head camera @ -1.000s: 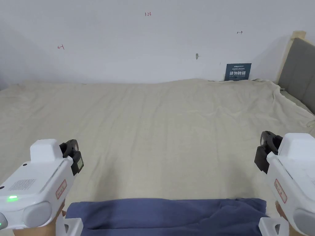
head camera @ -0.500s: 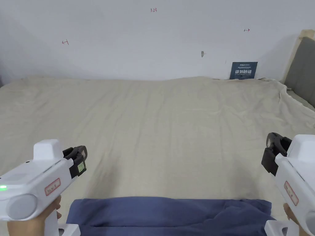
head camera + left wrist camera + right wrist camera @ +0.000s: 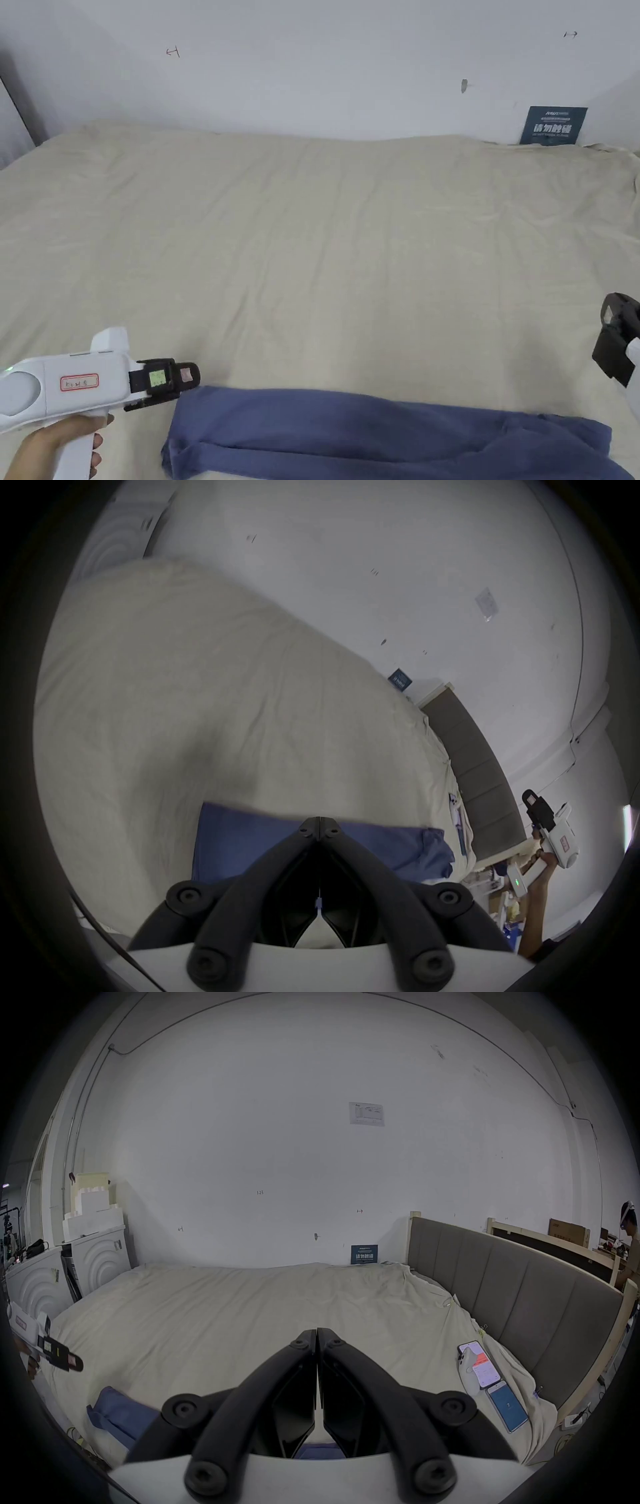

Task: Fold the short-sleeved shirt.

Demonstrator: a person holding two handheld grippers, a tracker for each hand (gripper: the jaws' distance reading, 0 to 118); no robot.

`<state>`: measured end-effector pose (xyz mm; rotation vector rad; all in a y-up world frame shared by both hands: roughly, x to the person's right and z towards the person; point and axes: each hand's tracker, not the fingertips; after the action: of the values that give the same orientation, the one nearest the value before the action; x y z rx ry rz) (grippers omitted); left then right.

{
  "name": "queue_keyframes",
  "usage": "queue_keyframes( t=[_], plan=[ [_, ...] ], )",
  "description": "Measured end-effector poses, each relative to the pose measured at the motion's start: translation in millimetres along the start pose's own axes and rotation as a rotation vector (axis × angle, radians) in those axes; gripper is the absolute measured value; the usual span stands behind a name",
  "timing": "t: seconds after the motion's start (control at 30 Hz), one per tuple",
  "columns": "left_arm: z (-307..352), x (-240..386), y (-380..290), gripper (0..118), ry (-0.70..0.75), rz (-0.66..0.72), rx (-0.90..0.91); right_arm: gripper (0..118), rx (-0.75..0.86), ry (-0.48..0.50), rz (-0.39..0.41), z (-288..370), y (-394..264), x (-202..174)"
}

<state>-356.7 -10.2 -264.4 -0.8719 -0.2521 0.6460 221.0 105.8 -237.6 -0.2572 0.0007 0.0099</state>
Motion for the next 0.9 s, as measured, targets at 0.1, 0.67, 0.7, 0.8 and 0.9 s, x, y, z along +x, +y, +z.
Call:
queue_keyframes(
  t=[0.1, 0.67, 0.7, 0.8, 0.9],
  plan=[
    [-15, -22, -4, 23, 0.059, 0.028, -0.05, 0, -0.02, -0.011, -0.011, -8, -6, 2],
    [-61, -76, 1, 63, 0.157, 0.036, -0.137, 0, -0.101, -0.066, 0.005, -25, -24, 4],
    [-64, -75, 1, 62, 0.155, 0.029, -0.141, 0, -0.1, -0.067, 0.005, -24, -23, 3],
    [-68, -68, -3, 36, 0.125, 0.003, -0.156, 0, -0.095, -0.068, 0.01, -25, -22, 3],
    [-76, -60, -9, 19, 0.115, -0.006, -0.189, 0, -0.095, -0.067, 0.007, -24, -21, 3]
  ],
)
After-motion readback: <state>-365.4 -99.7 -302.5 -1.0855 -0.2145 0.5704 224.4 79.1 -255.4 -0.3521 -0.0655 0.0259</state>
